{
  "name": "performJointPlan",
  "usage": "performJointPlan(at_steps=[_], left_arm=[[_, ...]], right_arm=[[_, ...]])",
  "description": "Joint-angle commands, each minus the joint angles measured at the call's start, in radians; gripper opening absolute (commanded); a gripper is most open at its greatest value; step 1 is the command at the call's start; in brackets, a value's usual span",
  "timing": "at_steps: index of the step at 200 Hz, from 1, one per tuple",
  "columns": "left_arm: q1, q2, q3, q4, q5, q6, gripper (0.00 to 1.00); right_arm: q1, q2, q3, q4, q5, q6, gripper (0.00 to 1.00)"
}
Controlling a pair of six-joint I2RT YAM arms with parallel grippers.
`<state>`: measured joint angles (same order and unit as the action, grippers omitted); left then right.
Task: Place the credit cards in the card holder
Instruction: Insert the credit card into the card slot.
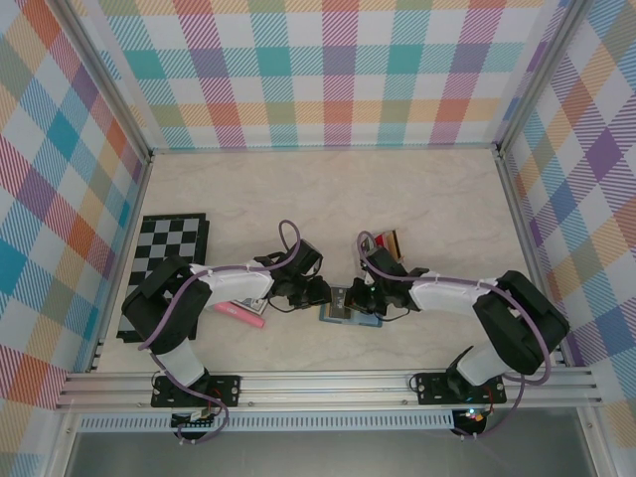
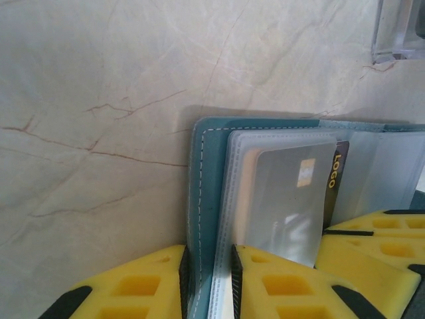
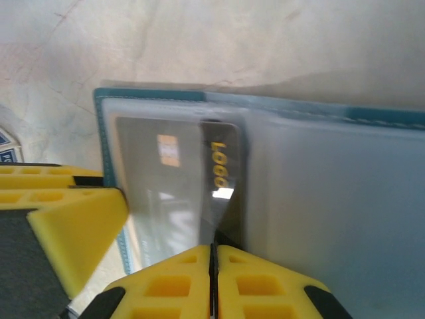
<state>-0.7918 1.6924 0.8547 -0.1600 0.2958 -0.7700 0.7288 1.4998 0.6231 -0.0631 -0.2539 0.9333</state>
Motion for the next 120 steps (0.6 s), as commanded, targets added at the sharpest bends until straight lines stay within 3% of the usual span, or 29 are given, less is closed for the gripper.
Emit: performJointPlan(at_steps=[1,25,63,120], left_arm=[[-0.018,0.015,-0.031,-0.021,-0.004,-0.009,0.24],[-0.017,0.013,-0.031,-0.027,-0.010,-0.009,0.26],[-0.017,0.000,-0.037,-0.033,-0.027,-0.011,0.29],[-0.017,0.009,-0.031,-0.029,-0.015,-0.010,0.29]], right_arm=[[0.012,0.022,0.043,0.040,-0.055,-0.018,0.11],[0.014,0.011,0.051,0.014,-0.045,-0.023,0.11],[0.014,-0.040,0.102,-0.240,0.127,-0.071,0.20],[0.016,0.054,0.127,-0.240,0.099,-0.068,0.22]])
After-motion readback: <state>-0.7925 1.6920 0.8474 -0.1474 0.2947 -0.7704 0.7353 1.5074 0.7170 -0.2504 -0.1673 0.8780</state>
